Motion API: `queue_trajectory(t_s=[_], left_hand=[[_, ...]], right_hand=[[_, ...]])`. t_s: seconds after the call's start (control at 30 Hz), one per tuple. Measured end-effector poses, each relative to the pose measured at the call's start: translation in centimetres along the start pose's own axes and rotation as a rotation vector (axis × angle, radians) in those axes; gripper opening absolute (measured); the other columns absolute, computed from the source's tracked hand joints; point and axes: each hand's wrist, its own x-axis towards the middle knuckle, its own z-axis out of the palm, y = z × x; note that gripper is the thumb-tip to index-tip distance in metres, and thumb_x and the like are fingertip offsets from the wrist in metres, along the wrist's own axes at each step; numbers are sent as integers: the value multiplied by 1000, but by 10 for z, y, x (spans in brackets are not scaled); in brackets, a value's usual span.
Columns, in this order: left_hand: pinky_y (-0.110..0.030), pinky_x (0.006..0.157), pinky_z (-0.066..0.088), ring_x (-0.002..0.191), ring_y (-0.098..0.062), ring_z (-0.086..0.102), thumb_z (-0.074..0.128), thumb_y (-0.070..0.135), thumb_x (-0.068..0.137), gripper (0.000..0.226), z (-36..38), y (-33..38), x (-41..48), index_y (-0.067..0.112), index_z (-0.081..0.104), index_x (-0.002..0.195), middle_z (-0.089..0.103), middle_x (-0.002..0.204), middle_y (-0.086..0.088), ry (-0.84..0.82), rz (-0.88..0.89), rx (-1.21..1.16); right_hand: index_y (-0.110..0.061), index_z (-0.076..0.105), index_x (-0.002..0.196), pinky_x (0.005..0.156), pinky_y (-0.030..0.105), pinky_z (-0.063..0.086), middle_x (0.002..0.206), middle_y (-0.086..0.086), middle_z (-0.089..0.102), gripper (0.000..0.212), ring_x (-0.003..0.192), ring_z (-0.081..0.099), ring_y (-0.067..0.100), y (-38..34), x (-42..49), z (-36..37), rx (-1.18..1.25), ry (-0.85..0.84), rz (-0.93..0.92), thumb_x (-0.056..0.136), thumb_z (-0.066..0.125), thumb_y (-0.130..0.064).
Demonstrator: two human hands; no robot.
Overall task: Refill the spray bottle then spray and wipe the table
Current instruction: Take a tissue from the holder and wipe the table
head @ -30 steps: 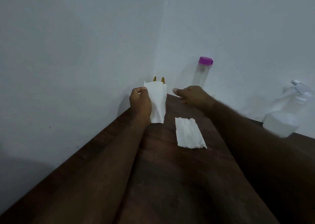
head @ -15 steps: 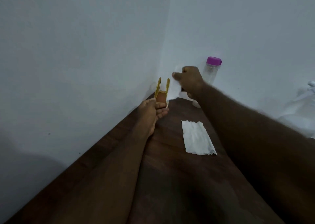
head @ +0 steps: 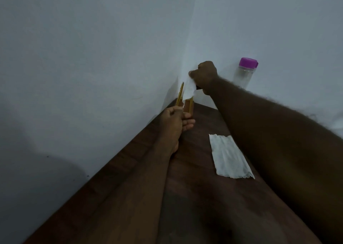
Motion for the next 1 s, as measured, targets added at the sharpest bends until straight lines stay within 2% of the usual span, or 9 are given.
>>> queue_trajectory(t_s=[0.17, 0.3, 0.4, 0.53, 0.6, 0.67, 0.73, 0.83, 1.0], left_hand=[[-28, 62, 60, 72, -19, 73, 49, 23, 101, 21, 1, -2, 1, 15, 52, 121, 71, 96, -12, 5, 25, 80], [-25, 55, 57, 59, -12, 67, 50, 22, 101, 16, 4, -4, -4, 14, 56, 113, 71, 89, -10, -10, 85, 243], [-22, 46, 51, 48, -6, 60, 50, 21, 100, 10, 7, -6, -12, 20, 57, 93, 70, 83, -8, -46, 208, 437], [-22, 62, 50, 67, -13, 63, 54, 23, 97, 14, 10, -11, -24, 15, 63, 92, 70, 83, -4, -109, 440, 840], [-10, 58, 40, 68, -3, 58, 55, 21, 96, 13, 13, -12, -33, 15, 65, 90, 67, 81, 1, -163, 547, 979], [-7, 56, 37, 66, 2, 53, 55, 19, 95, 12, 14, -12, -44, 17, 65, 89, 64, 79, 5, -177, 600, 1045], [-5, 57, 37, 65, 4, 52, 55, 17, 94, 12, 14, -12, -55, 17, 65, 89, 63, 79, 6, -165, 622, 1060], [-6, 58, 35, 68, 4, 53, 54, 18, 95, 13, 13, -10, -71, 16, 66, 91, 67, 83, 2, -167, 619, 1068], [-9, 70, 42, 89, 0, 62, 62, 52, 86, 30, 20, -8, -111, 27, 66, 101, 66, 93, 17, -256, 382, 857]], right_hand=[[5, 62, 86, 72, 42, 62, 89, 24, 68, 16, 68, 70, 29, 8, -5, -8, -25, 3, 40, 90, 63, -10], [10, 67, 92, 74, 47, 61, 80, 22, 71, 25, 72, 73, 31, 22, -40, -28, -134, -25, -23, 92, 64, -14], [5, 70, 84, 77, 39, 58, 83, 18, 72, 28, 75, 70, 27, 45, -78, -53, -434, -140, -99, 91, 66, -22], [-13, 58, 55, 51, 22, 40, 56, 0, 60, 43, 50, 56, 7, 76, -133, -82, -553, -200, -82, 89, 67, -38], [-17, 57, 59, 49, 23, 36, 60, -2, 58, 48, 56, 56, 9, 85, -157, -85, -620, -313, -59, 88, 62, -54], [-14, 71, 93, 71, 28, 48, 96, 5, 69, 51, 88, 63, 18, 93, -177, -78, -669, -412, -42, 87, 57, -63], [-13, 62, 125, 94, 32, 42, 130, 9, 59, 54, 118, 54, 24, 100, -201, -71, -653, -377, -46, 91, 57, -55], [-17, 61, 128, 102, 32, 42, 133, 5, 58, 41, 124, 49, 24, 98, -235, -72, -606, -362, -167, 89, 65, -27], [-7, 71, 101, 77, 16, 45, 100, 0, 68, 18, 95, 63, 17, 95, -267, -125, -292, -252, -120, 97, 55, -17]])
